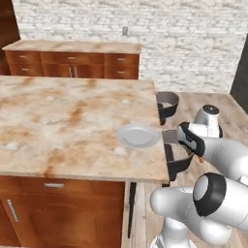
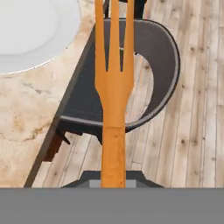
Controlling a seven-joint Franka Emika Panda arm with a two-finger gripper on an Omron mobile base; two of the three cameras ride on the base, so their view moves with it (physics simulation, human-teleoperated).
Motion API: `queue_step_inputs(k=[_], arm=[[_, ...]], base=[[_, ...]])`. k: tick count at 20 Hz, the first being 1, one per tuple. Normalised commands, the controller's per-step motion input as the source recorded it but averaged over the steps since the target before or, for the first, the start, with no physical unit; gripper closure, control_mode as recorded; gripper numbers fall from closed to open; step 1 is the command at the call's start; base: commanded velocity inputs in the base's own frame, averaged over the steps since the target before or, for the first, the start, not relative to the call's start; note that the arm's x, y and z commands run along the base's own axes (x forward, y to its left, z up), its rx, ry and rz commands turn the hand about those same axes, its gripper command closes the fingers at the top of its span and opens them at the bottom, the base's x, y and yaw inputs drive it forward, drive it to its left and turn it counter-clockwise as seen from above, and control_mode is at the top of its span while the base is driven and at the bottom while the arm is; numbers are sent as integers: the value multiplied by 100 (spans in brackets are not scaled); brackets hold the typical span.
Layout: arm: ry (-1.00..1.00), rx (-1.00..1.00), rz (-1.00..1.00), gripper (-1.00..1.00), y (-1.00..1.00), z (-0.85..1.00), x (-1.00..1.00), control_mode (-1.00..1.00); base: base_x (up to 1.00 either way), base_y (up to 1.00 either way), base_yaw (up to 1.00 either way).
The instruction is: Take the fork and place it on the left side of the plate. Then take the spoon and place it on the right side of the plate. Make sure they're directly next to the plate.
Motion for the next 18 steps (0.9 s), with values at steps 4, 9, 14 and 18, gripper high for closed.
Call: queue_step_inputs(k=[4, 9, 14, 18], arm=[[0, 0, 0, 100, 0, 0, 0, 100], [0, 0, 0, 100, 0, 0, 0, 100], [0, 0, 0, 100, 0, 0, 0, 100], [0, 0, 0, 100, 0, 0, 0, 100]], base=[[7, -29, 63], [-14, -58, 38], [-14, -65, 31], [6, -47, 45]])
